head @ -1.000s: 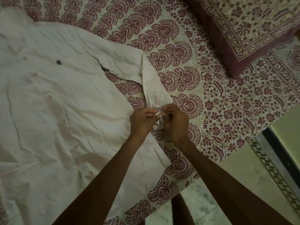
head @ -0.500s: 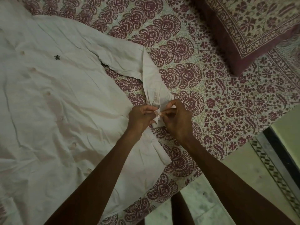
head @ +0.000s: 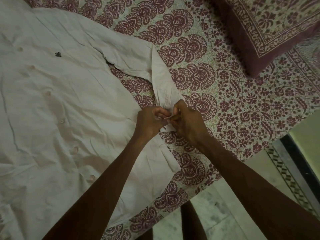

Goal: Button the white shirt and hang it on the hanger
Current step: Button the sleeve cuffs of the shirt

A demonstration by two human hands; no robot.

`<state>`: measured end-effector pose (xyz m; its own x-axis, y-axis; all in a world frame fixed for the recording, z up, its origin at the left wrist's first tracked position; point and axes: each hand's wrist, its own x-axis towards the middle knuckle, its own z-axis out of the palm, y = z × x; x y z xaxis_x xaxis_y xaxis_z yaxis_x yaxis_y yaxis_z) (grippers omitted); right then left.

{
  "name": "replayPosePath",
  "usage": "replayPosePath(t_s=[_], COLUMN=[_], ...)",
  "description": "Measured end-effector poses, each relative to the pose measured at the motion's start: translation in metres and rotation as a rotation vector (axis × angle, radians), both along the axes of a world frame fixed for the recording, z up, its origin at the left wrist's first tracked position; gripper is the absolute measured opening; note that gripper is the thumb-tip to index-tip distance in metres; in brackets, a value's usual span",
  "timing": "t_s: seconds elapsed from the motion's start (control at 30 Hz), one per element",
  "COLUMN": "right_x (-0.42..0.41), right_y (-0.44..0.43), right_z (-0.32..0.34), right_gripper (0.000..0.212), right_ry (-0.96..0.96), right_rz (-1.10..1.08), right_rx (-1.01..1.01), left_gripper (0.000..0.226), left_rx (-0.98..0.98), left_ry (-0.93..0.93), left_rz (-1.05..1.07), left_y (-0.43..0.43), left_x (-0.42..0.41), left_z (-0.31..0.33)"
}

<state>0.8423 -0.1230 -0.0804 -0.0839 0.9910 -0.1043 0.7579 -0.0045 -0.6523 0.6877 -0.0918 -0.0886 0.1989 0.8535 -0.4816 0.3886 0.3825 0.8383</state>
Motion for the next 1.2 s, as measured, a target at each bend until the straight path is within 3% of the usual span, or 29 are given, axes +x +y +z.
replayPosePath(t_s=[0.23, 0.4, 0.63, 1.07, 1.2], right_x=[0.005, 0.005, 0.006, 0.010, 0.011], right_y=[-0.012, -0.015, -0.014, -0.004, -0.001], right_z=[-0.011, -0.016, -0.017, -0.020, -0.021], right_gripper=[0.040, 0.040, 0.039, 0.040, 0.034], right_ry=[0.202, 0.248, 0.276, 0.411, 0.415], right_rz=[-0.196, -0.238, -0.273, -0.322, -0.325], right_rx=[-0.055, -0.044, -0.062, -0.130, -0.130], left_gripper=[0.014, 0.017, 0.017, 0.022, 0.037], left_rx=[0.172, 0.418, 0.518, 0.552, 0.429], left_ry=[0.072, 0.156, 0.201, 0.125, 0.133], left_rz=[-0.086, -0.242, -0.357, -0.040, 0.096], left_y=[-0.009, -0.016, -0.012, -0.016, -0.020], left_x=[0.005, 0.005, 0.003, 0.018, 0.017], left_z=[-0.003, -0.002, -0.002, -0.007, -0.011])
